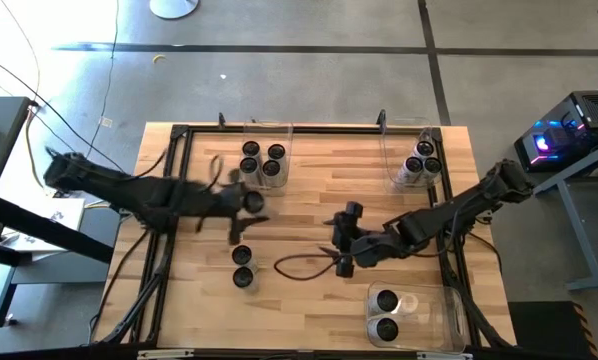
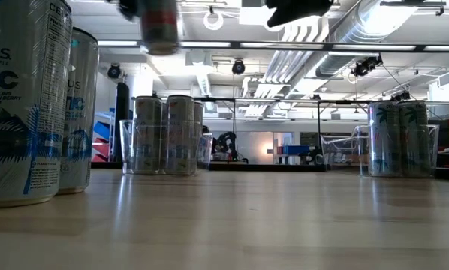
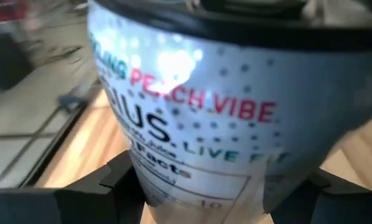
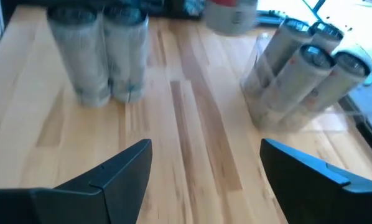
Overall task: Sort soda cans
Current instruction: Put the white/pink soda can into the top right transparent bin
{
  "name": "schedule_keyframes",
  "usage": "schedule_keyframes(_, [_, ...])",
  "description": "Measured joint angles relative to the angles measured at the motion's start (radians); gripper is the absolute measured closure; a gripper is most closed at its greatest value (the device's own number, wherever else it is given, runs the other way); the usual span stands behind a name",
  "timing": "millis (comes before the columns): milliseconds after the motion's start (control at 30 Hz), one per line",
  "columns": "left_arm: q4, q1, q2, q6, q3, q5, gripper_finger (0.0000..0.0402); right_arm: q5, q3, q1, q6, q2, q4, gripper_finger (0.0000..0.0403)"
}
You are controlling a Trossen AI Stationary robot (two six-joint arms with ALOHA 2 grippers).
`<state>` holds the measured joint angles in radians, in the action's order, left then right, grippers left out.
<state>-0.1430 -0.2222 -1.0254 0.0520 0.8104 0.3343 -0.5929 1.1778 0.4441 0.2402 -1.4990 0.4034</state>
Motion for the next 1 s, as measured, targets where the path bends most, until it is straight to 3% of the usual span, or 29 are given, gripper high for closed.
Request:
schedule_keyframes(200, [0.265,0.255,-0.270,0.055,0.000,-0.402,0.0161,-0.006,-0.029,0.011,0.105,0.000,0.106,0.0108])
schedule_keyframes(367, [0.446,0.345,-0.485,0.030,0.000,-0.603,0.0160,-0.007,-0.122,0.012,0.250,0.000,0.105,0.0108])
schedule_keyframes(633, [0.457,0.313,-0.657,0.028,0.000,-0.598,0.0160,-0.084,-0.255,0.008,0.419,0.000,-0.002,0.0108])
schedule_keyframes(1000, [0.459,0.181,-0.684,0.012,0.000,-0.462,0.0156,-0.091,-0.283,-0.013,0.401,0.000,-0.144,0.0108])
